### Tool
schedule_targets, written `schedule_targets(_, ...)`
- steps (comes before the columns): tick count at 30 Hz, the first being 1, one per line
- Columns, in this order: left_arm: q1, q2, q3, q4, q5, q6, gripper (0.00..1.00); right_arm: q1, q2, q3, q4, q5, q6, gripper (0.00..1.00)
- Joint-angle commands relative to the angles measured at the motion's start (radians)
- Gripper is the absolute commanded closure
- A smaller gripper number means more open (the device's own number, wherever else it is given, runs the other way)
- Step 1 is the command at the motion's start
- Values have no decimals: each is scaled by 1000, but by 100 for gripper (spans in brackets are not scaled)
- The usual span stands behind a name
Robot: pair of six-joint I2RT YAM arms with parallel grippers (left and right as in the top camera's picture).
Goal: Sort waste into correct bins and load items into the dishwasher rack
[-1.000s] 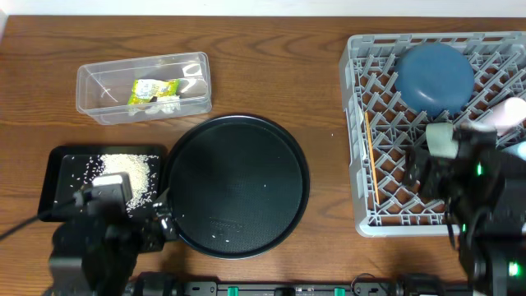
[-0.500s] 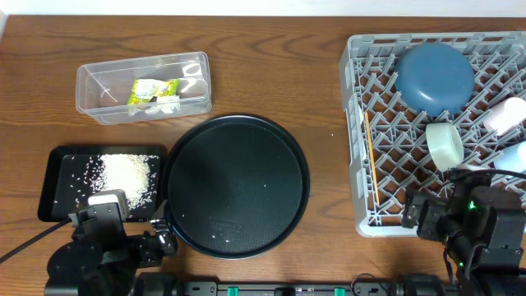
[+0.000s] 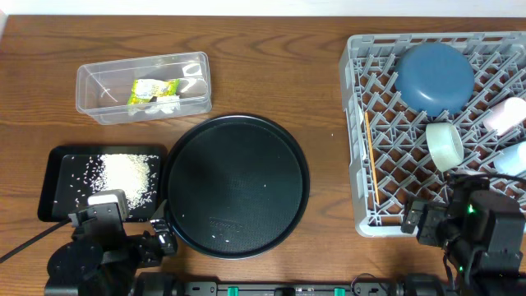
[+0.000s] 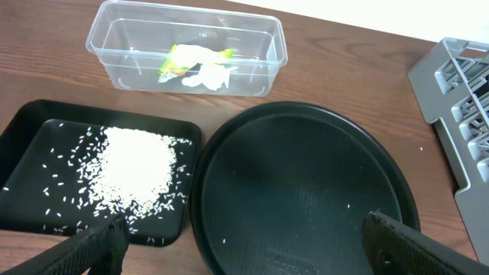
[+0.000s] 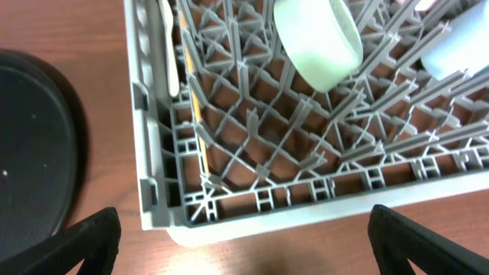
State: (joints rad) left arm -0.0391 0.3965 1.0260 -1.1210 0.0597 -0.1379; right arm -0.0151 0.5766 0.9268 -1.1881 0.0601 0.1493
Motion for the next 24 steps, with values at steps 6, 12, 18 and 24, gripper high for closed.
schedule_targets(6,5,-1,-8,-1,-12,-13,2,27,-271,-229,353,-8,-123,1)
schedule_targets(12,5,-1,-8,-1,-12,-13,2,23,-516,-523,649,-5,-132,1)
schedule_targets(18,5,-1,-8,0,-12,-13,2,11,-572,-745,974,-8,-164,1)
schedule_targets(24,5,-1,-8,-1,-12,-13,2,12,-572,-921,1195,-33,-242,1)
